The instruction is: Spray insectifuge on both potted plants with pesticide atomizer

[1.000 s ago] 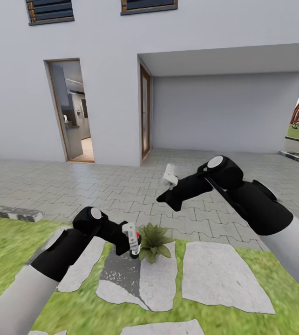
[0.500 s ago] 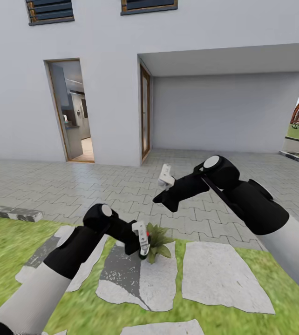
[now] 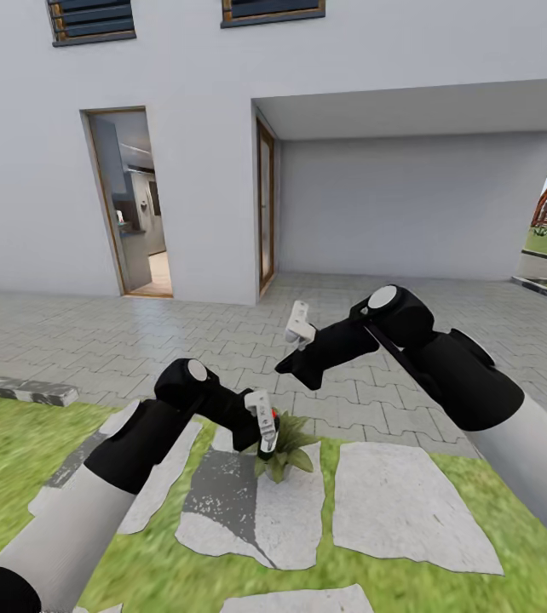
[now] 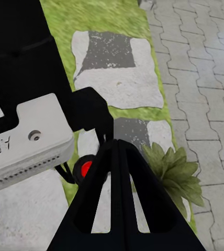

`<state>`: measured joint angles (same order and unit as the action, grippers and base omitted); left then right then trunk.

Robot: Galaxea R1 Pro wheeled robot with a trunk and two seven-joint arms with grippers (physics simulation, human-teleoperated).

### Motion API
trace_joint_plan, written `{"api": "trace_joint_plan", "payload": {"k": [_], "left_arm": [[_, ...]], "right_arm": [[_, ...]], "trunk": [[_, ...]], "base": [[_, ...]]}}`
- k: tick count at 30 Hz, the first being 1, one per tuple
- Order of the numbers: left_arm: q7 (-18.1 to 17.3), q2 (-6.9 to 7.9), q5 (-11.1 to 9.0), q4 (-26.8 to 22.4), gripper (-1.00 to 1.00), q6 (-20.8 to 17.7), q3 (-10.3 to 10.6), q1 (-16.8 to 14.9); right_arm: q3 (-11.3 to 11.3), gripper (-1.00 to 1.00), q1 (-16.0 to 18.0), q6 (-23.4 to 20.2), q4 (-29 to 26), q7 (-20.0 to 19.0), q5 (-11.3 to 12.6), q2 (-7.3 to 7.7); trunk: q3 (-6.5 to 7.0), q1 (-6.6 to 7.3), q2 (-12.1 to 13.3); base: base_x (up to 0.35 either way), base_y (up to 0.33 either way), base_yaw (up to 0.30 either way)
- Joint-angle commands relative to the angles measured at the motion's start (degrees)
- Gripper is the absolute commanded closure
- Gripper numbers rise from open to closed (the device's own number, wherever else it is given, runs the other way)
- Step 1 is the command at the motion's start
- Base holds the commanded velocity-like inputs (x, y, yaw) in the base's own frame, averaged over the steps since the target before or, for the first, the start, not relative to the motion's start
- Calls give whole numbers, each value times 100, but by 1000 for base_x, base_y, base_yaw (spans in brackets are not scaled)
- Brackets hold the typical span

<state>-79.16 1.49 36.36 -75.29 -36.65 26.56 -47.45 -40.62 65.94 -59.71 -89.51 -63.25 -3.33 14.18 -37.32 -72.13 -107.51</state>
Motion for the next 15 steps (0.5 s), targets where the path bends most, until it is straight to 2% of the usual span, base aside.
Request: {"api": "trace_joint_plan", "payload": {"k": [1, 15], "left_arm": [[-35, 2, 29, -7, 100, -90, 7, -31], [-131, 9, 29, -10, 100, -166, -8, -256]], "right_arm": [[-6, 100, 7, -29, -5, -39, -36, 3], [-16, 100, 5, -29, -5, -39, -40, 33]], "trunk": [[-7, 1, -3], [-7, 1, -3]], "base": [[0, 0, 0], [0, 0, 0]]}}
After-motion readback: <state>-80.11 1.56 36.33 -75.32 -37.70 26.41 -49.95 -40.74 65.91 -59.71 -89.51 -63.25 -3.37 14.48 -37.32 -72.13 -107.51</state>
